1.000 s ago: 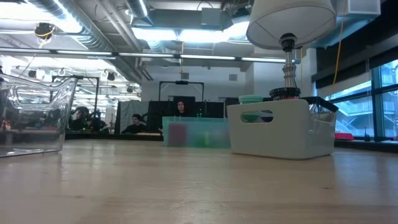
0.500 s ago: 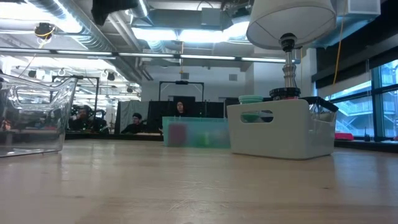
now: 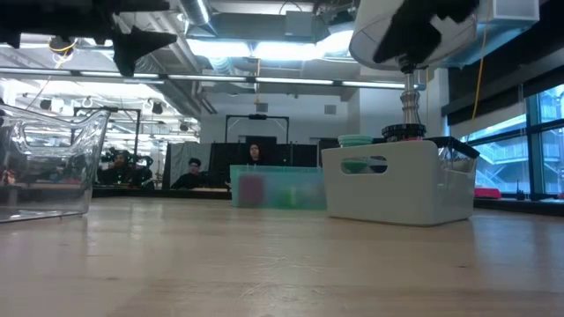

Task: Pick & Place Office items
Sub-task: Return to Home Position

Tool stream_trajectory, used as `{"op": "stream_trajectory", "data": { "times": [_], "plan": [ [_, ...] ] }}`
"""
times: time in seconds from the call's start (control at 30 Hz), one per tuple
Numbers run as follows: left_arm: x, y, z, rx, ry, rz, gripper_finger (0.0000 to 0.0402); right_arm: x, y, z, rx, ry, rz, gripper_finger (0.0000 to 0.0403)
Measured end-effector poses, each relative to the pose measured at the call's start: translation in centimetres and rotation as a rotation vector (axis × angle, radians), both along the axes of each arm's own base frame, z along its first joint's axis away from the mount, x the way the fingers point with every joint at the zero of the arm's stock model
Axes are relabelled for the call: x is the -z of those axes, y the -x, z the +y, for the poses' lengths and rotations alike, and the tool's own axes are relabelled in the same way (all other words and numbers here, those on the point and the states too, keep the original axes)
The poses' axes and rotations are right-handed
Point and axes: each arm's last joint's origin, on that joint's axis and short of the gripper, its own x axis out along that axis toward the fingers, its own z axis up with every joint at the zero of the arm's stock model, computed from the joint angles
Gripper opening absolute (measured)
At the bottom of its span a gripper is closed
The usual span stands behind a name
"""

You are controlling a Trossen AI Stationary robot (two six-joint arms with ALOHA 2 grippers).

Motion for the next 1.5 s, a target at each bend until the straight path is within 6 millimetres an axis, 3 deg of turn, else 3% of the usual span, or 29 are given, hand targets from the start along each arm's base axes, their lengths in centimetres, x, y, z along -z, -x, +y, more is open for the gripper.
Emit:
{"op": "stream_trajectory", "data": {
  "times": [0.3, 0.63, 1.07, 1.5],
  "plan": [
    [1.8, 0.6, 0.1, -0.024, 0.006, -0.037, 0.0247, 2.2, 5.4, -2.9, 0.032, -0.12, -0.241, 0.031],
    [4.1, 0.6, 0.2, -0.048, 0.029, -0.078, 0.0247, 4.8, 9.9, -4.5, 0.005, -0.197, -0.415, 0.031],
    [4.9, 0.6, 0.2, -0.06, 0.036, -0.07, 0.0249, 6.1, 13.1, -6.0, 0.016, -0.213, -0.544, 0.031],
    [5.1, 0.5, 0.2, -0.061, 0.035, -0.043, 0.0247, 5.7, 15.1, -6.5, -0.062, -0.198, -0.648, 0.031]
  ]
}}
